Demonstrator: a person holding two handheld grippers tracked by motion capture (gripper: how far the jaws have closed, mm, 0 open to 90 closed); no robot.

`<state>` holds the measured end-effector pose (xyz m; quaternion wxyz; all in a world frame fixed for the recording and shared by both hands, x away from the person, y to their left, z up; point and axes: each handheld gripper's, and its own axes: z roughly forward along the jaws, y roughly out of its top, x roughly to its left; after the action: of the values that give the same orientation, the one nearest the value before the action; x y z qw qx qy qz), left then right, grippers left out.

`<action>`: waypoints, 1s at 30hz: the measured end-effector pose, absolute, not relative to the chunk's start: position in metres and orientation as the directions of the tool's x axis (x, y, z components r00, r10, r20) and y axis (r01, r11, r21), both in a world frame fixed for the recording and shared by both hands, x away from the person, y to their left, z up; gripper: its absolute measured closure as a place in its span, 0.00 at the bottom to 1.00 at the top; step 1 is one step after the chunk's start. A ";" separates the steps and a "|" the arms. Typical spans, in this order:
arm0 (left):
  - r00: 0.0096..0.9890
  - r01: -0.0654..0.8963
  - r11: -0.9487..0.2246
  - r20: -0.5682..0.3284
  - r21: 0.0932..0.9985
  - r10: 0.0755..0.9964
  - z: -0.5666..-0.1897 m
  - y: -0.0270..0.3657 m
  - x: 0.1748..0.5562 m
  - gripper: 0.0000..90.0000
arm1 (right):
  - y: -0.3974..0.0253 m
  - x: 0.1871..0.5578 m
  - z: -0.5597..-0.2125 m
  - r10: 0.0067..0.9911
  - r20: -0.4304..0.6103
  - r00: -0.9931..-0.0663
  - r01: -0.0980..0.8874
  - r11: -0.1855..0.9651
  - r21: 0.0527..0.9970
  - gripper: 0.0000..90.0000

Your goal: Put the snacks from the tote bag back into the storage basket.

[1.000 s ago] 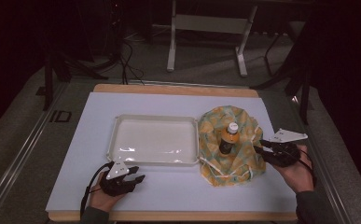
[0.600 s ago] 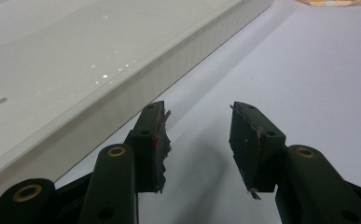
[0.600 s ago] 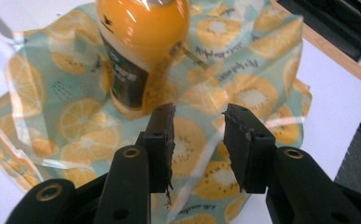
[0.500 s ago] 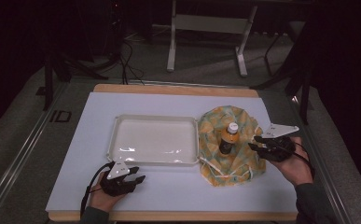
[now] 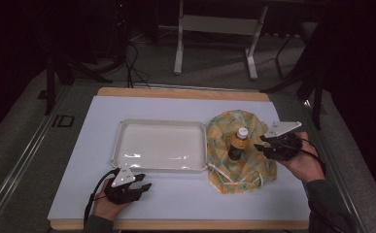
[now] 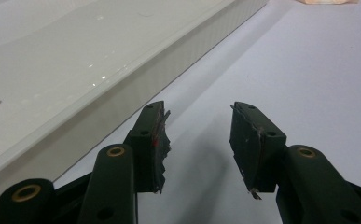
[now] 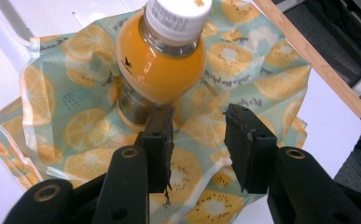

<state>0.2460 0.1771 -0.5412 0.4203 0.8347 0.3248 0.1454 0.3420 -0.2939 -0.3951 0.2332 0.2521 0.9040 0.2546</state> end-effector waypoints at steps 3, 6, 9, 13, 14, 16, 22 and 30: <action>0.747 0.421 -0.435 -0.032 0.796 0.664 -0.541 0.177 0.246 0.62 | -0.289 0.345 -0.393 0.557 -0.301 -0.774 0.329 0.760 0.561 0.68; 0.748 0.421 -0.438 -0.030 0.795 0.664 -0.541 0.177 0.246 0.61 | -0.283 0.346 -0.389 0.539 -0.311 -0.783 0.310 0.772 0.555 0.68; 0.747 0.421 -0.441 -0.028 0.793 0.664 -0.541 0.177 0.246 0.61 | -0.278 0.347 -0.384 0.515 -0.327 -0.792 0.291 0.790 0.539 0.68; 0.747 0.422 -0.442 -0.028 0.792 0.664 -0.541 0.176 0.246 0.61 | -0.270 0.350 -0.378 0.490 -0.340 -0.803 0.279 0.812 0.512 0.67; 0.748 0.421 -0.442 -0.028 0.792 0.664 -0.541 0.176 0.246 0.61 | -0.268 0.351 -0.377 0.483 -0.345 -0.805 0.275 0.819 0.504 0.66; 0.747 0.422 -0.443 -0.027 0.792 0.664 -0.541 0.176 0.246 0.61 | -0.264 0.353 -0.375 0.469 -0.351 -0.810 0.271 0.831 0.485 0.65; 0.749 0.421 -0.443 -0.027 0.791 0.662 -0.541 0.176 0.246 0.61 | -0.256 0.361 -0.371 0.430 -0.352 -0.831 0.259 0.860 0.439 0.60; 0.750 0.419 -0.445 -0.026 0.791 0.661 -0.541 0.176 0.246 0.61 | -0.243 0.370 -0.367 0.413 -0.324 -0.851 0.270 0.874 0.404 0.53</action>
<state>0.2460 0.1761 -0.5413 0.4166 0.8374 0.3226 0.1452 0.3698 -0.2431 -0.3673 0.2044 0.1805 0.9461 0.1748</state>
